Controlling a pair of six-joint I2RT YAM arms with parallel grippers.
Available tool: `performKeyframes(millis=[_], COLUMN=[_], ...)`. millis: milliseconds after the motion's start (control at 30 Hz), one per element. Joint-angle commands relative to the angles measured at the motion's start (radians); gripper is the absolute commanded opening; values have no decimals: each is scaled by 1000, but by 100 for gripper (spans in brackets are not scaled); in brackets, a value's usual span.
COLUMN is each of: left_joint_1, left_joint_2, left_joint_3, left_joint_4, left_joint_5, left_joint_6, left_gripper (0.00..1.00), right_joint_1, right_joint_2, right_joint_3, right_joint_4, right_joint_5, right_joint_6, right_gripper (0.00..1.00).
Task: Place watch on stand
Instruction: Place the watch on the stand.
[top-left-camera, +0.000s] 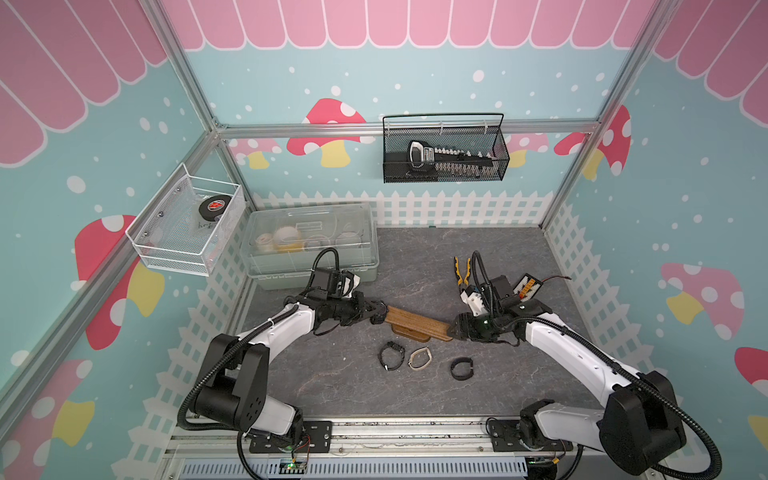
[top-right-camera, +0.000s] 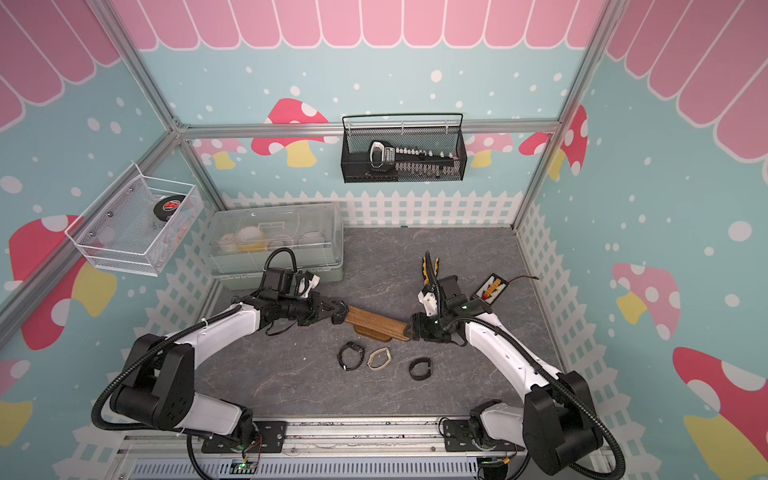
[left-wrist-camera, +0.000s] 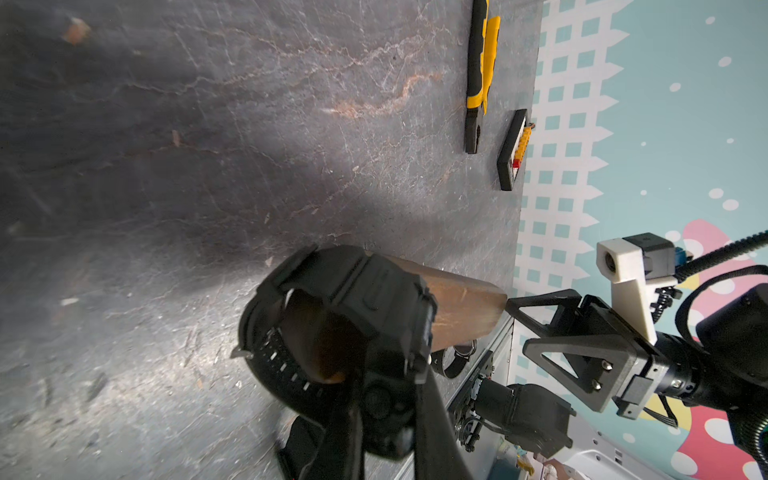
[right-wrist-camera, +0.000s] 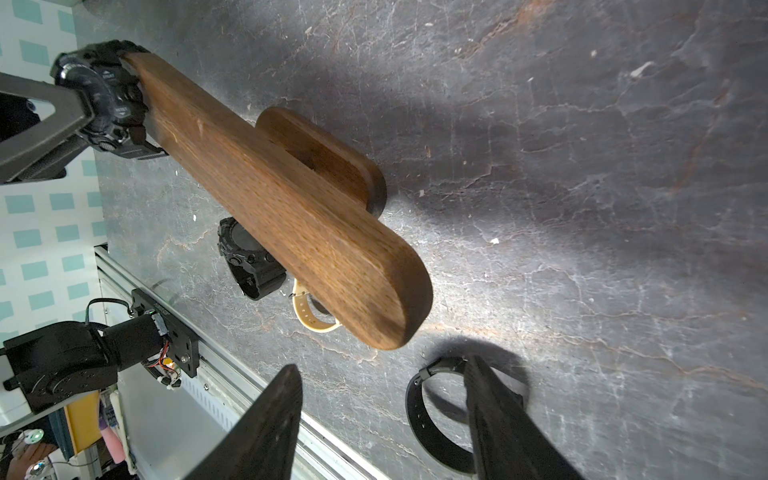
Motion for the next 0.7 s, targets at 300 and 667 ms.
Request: performKeyframes(millis=[300,667], left_joint_1=[-53,-86], left_joint_2=[28,-34], left_joint_3=[18,-8], left_joint_4=[24,6], left_joint_5=[5,1], left_joint_6=[-32,-55], left_gripper=[0,0], right_joint_1=[2,2], right_joint_2=[21,50], right_joint_3=[1,-4], right_joint_4=[20,44], right_joint_5=[-13,25], right_joint_6=[-16,-29], right_gripper=[57,57])
